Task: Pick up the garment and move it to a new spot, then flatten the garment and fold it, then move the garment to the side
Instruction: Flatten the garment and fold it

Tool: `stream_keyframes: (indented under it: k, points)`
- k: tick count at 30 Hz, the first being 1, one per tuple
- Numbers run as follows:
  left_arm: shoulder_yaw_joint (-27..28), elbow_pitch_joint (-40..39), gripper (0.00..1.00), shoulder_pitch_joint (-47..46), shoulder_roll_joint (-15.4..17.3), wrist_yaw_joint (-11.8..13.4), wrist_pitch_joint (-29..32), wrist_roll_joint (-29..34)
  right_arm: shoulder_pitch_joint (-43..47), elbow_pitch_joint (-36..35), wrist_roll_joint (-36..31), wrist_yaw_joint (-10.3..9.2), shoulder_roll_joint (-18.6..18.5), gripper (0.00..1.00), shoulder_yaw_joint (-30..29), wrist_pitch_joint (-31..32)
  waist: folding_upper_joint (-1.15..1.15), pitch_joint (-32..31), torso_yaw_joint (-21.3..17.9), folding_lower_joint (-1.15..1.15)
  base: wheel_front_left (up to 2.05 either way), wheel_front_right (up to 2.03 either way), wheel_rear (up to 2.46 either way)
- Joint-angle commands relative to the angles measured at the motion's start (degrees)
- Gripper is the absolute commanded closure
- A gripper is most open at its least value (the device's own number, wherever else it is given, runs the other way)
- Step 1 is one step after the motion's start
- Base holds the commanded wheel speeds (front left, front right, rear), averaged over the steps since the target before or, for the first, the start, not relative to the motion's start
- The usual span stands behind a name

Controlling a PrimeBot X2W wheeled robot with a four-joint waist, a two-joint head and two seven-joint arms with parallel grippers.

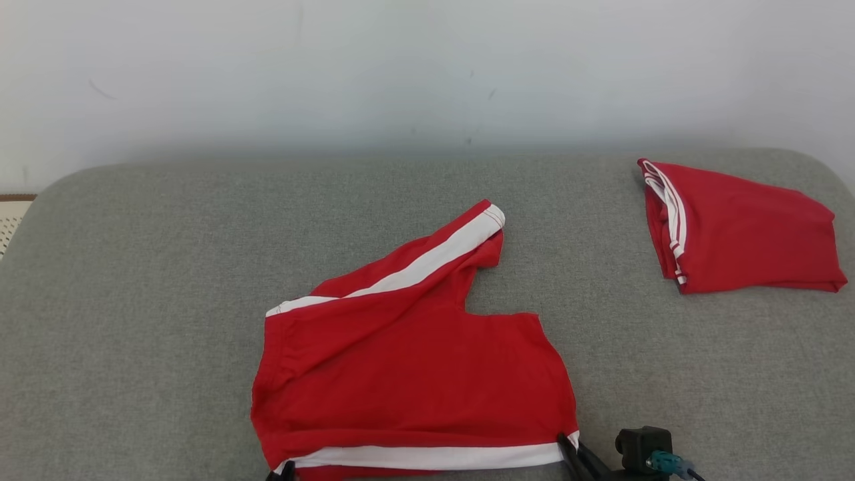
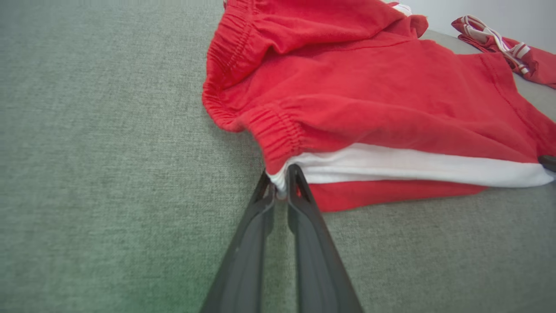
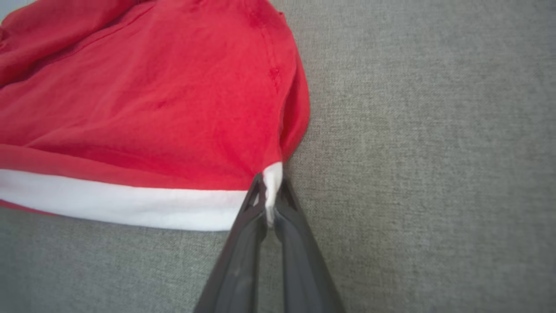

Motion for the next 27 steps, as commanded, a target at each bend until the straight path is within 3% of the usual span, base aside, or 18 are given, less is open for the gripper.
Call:
stream_keyframes:
  k: [1,7,14,21,27]
  points:
    - [0.3,-1.1,1.00,1.0,0.1,-0.1,-0.2,0.8,-0.1,0.3,0.9,0.00,-0.2,1.00,0.4,-0.6,0.00,-0.2,0.0,0.00,0.00,0.00,0.00]
    - [-0.4,-8.0,1.00,4.8,0.1,-0.3,-0.2,1.3,2.5,-4.2,5.4,0.00,-1.6,1.00,0.6,-2.8,0.00,-0.7,1.0,0.00,0.00,0.00,0.00]
    - [-0.4,-14.4,1.00,1.9,2.3,-0.7,-0.2,2.9,0.8,-14.0,8.0,0.00,-4.4,1.00,1.0,0.5,0.00,0.3,0.6,0.00,0.00,0.00,0.00]
    - [-3.3,-17.0,1.00,-13.8,8.5,-2.2,5.0,3.5,-12.3,-19.6,9.2,0.00,-6.6,1.00,2.9,6.5,0.00,5.8,-0.8,0.00,0.00,0.00,0.00]
    - [-8.8,-15.0,1.00,-34.8,13.3,-2.4,11.4,-1.1,-31.6,-13.4,12.6,0.00,-5.6,1.00,-0.1,9.4,0.00,13.0,-0.5,0.00,0.00,0.00,0.00]
